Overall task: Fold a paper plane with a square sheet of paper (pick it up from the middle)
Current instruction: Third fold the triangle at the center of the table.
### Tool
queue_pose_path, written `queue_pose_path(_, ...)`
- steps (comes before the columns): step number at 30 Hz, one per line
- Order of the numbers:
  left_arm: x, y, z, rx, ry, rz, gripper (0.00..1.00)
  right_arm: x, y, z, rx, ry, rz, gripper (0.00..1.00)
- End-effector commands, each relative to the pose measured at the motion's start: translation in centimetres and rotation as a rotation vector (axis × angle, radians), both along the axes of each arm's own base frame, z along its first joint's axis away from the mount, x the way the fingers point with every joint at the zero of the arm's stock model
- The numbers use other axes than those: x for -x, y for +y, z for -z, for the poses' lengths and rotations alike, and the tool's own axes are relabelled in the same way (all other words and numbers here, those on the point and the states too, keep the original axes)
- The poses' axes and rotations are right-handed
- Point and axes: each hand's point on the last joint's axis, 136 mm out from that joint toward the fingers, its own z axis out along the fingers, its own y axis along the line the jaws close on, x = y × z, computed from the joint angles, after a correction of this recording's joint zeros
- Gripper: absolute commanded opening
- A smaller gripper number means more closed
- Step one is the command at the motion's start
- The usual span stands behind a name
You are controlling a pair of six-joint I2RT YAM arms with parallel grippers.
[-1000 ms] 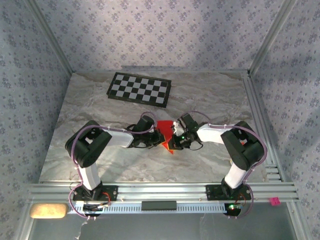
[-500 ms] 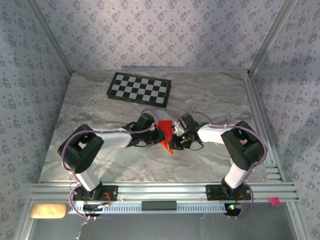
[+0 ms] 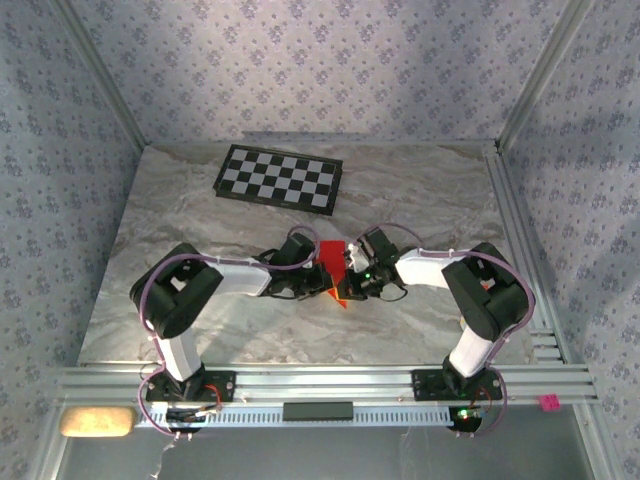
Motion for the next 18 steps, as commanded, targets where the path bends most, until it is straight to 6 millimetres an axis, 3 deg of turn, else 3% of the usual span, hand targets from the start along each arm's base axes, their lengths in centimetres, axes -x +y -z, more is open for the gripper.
queue_pose_path(1, -0.7, 2.2, 1.9, -0.078, 0.009, -0.055, 0.08, 1.7, -2.7, 2.9, 0.137, 0.065, 0.021, 0.00)
queue_pose_path(18, -3.3, 6.3, 1.7, -0.157, 0.027, -0.136, 0.08, 2.1, -3.0, 3.0, 0.147, 0.060, 0.018, 0.00)
